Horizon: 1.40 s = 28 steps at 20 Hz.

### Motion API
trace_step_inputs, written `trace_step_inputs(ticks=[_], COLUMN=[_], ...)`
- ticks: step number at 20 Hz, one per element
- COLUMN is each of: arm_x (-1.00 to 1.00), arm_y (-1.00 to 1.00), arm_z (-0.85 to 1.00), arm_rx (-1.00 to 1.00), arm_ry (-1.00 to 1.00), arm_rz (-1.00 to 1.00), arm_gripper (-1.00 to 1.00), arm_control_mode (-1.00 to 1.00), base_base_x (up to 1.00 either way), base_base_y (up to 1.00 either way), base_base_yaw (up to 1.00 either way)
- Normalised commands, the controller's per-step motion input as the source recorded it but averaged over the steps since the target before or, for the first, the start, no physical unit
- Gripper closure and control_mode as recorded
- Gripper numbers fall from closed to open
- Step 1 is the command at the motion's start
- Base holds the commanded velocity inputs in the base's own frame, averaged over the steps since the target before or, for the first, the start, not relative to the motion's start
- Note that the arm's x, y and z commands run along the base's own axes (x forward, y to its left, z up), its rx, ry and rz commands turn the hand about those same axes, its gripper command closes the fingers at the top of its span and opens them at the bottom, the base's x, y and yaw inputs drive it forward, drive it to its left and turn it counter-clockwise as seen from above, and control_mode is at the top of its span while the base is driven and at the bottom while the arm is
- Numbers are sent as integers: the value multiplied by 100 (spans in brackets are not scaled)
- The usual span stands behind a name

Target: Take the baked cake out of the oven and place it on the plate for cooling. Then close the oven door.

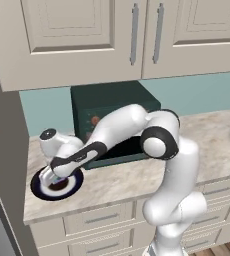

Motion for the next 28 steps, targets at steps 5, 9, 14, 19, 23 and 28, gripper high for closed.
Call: trace_step_inputs(ticks=[5, 9, 14, 19, 23, 28], arm_x=[23, 18, 2, -15, -45, -64], arm_y=[7, 0, -2, -27, -34, -62], arm_z=[-20, -33, -14, 25, 51, 77], arm_rx=[0, 0, 0, 6, 6, 6], arm_ry=[-5, -5, -1, 0, 0, 4], arm_rz=[0, 1, 1, 0, -1, -8], arm_gripper=[100, 100, -100, -100, -100, -100], arm_control_mode=[-100, -100, -100, -100, -100, -100], base_base_x=[0, 0, 0, 0, 0, 0], base_base_y=[0, 0, 0, 0, 0, 0], base_base_yaw=[0, 0, 0, 0, 0, 0])
